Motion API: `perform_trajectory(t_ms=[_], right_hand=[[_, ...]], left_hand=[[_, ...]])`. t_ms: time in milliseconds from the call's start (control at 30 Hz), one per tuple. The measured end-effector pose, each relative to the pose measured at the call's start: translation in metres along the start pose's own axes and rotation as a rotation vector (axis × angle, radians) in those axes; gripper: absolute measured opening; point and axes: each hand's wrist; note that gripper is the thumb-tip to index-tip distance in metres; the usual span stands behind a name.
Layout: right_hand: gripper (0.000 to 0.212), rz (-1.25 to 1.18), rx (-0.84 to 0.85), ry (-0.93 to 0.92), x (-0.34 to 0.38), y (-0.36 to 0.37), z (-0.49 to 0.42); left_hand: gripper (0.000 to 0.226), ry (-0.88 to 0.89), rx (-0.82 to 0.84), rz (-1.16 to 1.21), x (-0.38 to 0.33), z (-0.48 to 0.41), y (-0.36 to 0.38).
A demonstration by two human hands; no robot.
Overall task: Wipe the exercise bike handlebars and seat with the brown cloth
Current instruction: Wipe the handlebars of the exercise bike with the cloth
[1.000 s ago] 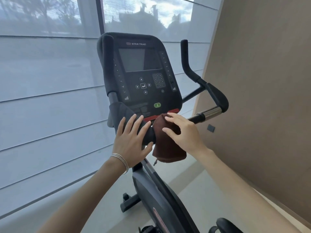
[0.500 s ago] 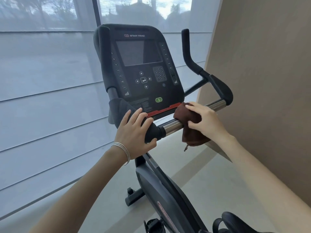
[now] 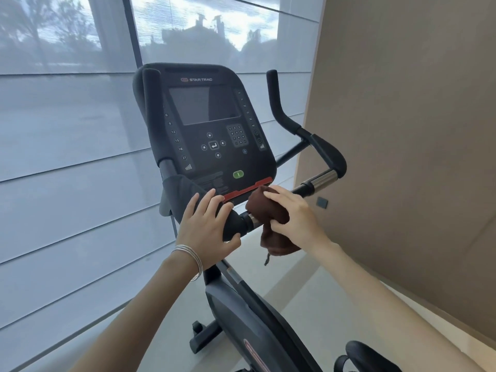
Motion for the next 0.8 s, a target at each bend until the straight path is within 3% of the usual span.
perform_trajectory(t_ms=[233, 500, 800], right_hand=[[0.05, 0.063, -0.121, 0.216, -0.016, -0.011, -0.006], [0.049, 0.227, -0.059, 0.029, 0.04, 0.003, 0.014], [0.044, 0.367, -0.024, 0.064, 0.037, -0.006, -0.004]], left_hand=[[0.06, 0.015, 0.026, -0.004, 0.002, 0.001, 0.003], [0.06, 0.013, 0.003, 0.006, 0.002, -0.001, 0.005], [0.06, 0.01, -0.05, 0.041, 0.003, -0.001, 0.007]])
Point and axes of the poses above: each hand's wrist, its own z-axis away from the middle knuckle, its own y-axis out of the palm, x = y × z, and after that the axes turned 2 degrees about x, right-handed
